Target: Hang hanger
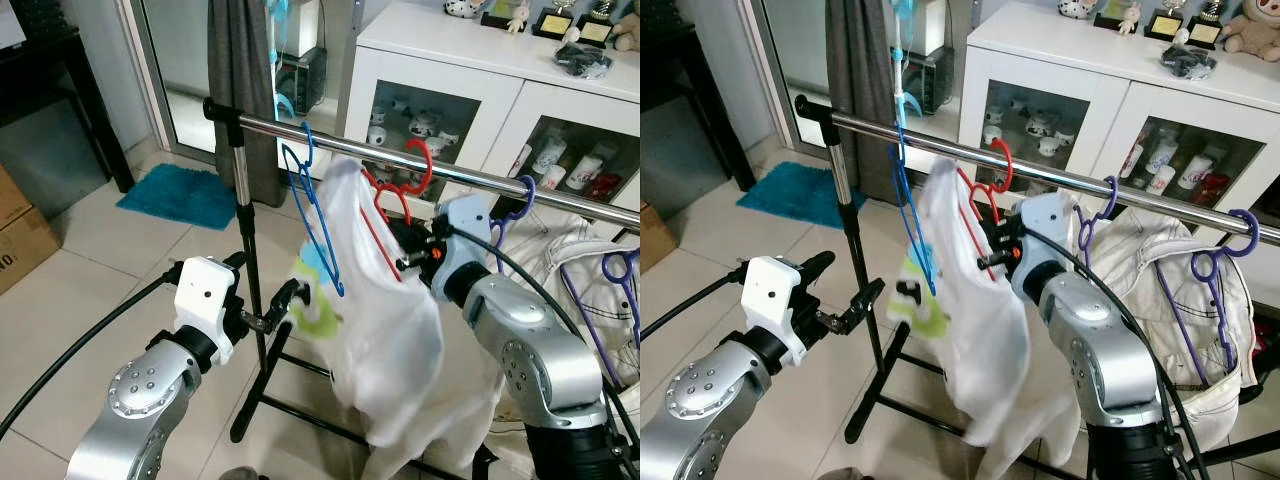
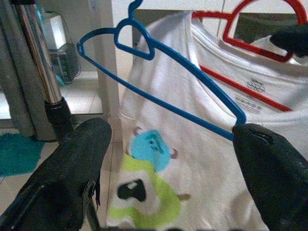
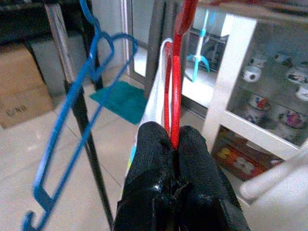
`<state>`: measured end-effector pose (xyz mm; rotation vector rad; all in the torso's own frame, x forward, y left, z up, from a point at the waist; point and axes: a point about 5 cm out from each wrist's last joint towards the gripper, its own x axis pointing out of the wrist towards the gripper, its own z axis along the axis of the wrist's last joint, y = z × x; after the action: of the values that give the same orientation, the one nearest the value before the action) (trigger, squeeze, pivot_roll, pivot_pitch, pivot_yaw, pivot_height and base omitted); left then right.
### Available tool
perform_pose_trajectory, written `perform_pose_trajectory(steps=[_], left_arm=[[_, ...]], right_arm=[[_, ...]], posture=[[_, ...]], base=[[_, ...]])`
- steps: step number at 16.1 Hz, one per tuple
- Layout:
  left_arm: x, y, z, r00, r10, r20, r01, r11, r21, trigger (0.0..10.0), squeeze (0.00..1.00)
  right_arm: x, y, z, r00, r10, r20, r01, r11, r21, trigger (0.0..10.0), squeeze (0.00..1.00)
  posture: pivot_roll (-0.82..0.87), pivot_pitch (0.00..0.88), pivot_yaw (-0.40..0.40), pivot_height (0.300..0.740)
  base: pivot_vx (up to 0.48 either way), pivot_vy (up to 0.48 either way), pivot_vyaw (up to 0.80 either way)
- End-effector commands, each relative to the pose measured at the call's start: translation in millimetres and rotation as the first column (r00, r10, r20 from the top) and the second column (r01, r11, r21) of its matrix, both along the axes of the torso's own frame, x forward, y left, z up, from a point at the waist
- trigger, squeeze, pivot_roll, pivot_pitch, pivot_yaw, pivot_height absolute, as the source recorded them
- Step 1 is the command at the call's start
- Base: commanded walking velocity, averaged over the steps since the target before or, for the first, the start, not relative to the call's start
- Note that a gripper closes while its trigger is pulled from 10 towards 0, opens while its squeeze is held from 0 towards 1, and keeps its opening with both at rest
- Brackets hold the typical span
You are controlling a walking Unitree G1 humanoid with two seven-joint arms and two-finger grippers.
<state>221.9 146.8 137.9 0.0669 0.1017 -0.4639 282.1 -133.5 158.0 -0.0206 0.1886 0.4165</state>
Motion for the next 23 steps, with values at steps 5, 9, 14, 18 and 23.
perform_pose_trajectory(steps=[5,9,14,18,23], left_arm=[[-0.2,-0.8,-2,1.0,0.024,-0.016,-0.024,1.0,0.012,10.0,0.0],[3.0,-1.7,-3,1.0,0.019,-0.017,-0.019,1.0,0.011,10.0,0.0],[4.6,1.2,-2,1.0,0.012,-0.021,-0.011,1.0,0.022,10.0,0.0],[6.4,4.3,-2,1.0,0.007,-0.021,-0.006,0.999,0.032,10.0,0.0],[13.0,2.7,-3,1.0,-0.014,-0.02,0.015,0.998,0.053,10.0,0.0]], right_arm=[[1.6,-0.8,2,0.999,0.014,0.035,-0.013,0.999,-0.043,0.0,0.0],[-1.0,-2.3,-1,0.999,-0.01,0.03,0.011,1.0,-0.02,0.0,0.0],[-1.6,-3.9,-2,0.999,-0.039,0.03,0.038,0.999,0.018,0.0,0.0],[-1.4,-3.8,-4,0.999,-0.041,0.027,0.04,0.999,0.023,0.0,0.0],[-1.3,0.1,-2,0.999,-0.021,0.034,0.019,0.998,0.054,0.0,0.0]], posture=[[-0.02,0.0,-0.059,0.74],[-0.04,0.0,-0.048,0.74],[-0.05,0.0,-0.027,0.74],[-0.05,0.0,-0.022,0.74],[-0.05,0.0,-0.025,0.74]], base=[[0.0,0.0,0.0],[-0.275,0.0,0.0],[-0.293,0.0,0.0],[-0.293,0.0,0.0],[-0.229,0.0,0.0]])
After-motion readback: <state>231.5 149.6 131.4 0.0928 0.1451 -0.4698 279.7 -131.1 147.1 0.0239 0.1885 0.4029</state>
